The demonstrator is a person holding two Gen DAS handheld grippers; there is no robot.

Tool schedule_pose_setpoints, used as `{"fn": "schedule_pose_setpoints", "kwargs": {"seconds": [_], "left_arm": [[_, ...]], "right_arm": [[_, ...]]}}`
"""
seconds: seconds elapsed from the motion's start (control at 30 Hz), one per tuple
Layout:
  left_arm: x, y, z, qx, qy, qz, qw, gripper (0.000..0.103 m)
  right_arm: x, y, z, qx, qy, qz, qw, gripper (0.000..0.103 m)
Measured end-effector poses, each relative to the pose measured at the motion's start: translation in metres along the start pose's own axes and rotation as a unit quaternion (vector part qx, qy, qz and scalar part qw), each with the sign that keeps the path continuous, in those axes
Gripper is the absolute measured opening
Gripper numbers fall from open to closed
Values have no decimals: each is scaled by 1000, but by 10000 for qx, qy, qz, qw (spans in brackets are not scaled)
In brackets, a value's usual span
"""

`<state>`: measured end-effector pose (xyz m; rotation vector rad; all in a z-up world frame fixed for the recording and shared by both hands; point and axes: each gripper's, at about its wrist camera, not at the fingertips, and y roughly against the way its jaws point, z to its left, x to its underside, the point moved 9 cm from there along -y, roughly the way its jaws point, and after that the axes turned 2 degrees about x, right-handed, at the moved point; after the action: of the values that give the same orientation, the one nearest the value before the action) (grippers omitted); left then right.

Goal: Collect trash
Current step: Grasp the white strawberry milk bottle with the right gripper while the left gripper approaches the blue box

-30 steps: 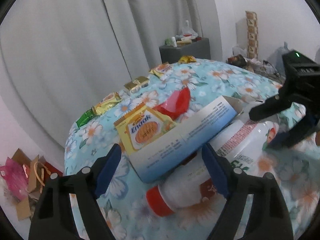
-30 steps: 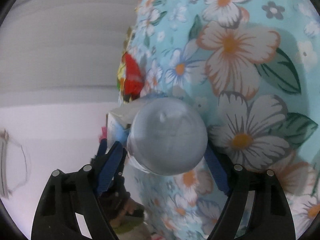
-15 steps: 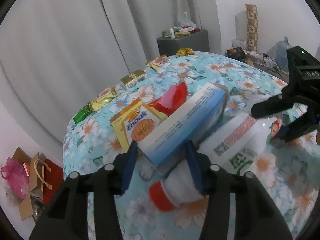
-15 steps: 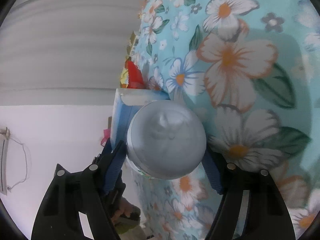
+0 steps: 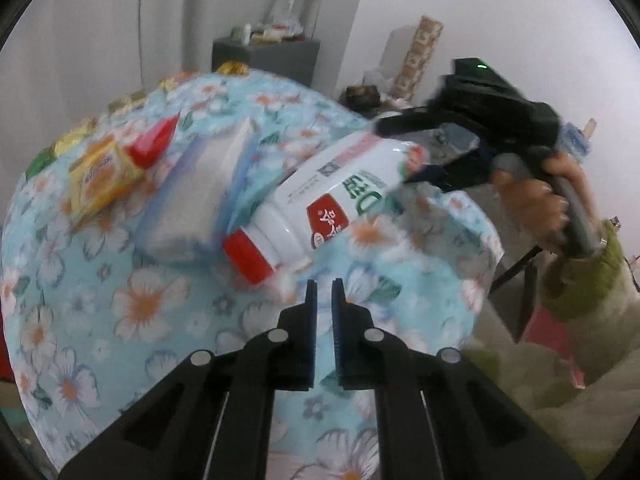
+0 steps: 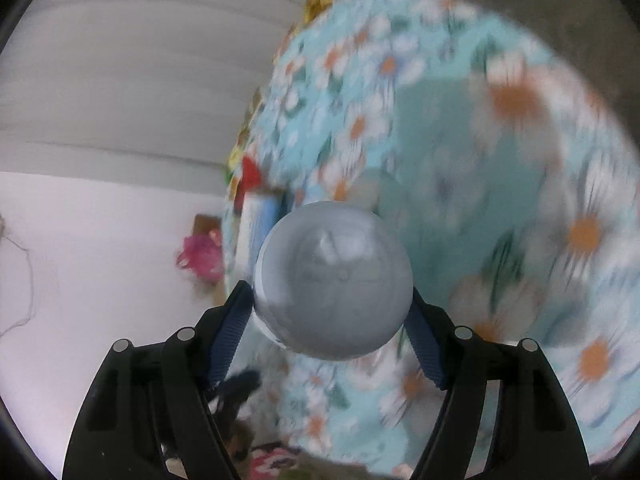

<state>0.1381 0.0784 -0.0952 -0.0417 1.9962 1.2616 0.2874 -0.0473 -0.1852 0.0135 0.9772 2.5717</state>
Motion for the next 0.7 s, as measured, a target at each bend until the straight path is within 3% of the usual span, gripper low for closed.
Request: {"fn": "schedule_pose_setpoints", "kwargs": {"seconds": [0.1, 0.17, 0.23, 0.4, 0.53, 0.7], "left_arm": [[-18, 9, 4, -121, 25, -287, 9995, 7], [-27, 14, 12, -171, 181, -427, 9988, 16], [-31, 16, 19, -264, 289, -526, 9978, 42], [-38, 10, 44, -586, 402, -619, 9955, 73], [-44, -9, 69, -661, 525, -542, 9950, 77], [-47, -36, 98, -758, 1030, -365, 9911, 77]], "right_arm": [[-32, 5, -4, 530, 27, -543, 9971, 86], [-42, 7, -7, 400, -180, -797, 9959, 89], [-40, 10, -15, 92, -624, -850, 9944, 89], [-14, 23, -43, 9, -1289, -1055, 9860, 89], [13, 23, -31, -137, -1213, -874, 9887, 87], [24, -21, 7, -235, -948, -455, 9942, 84]]}}
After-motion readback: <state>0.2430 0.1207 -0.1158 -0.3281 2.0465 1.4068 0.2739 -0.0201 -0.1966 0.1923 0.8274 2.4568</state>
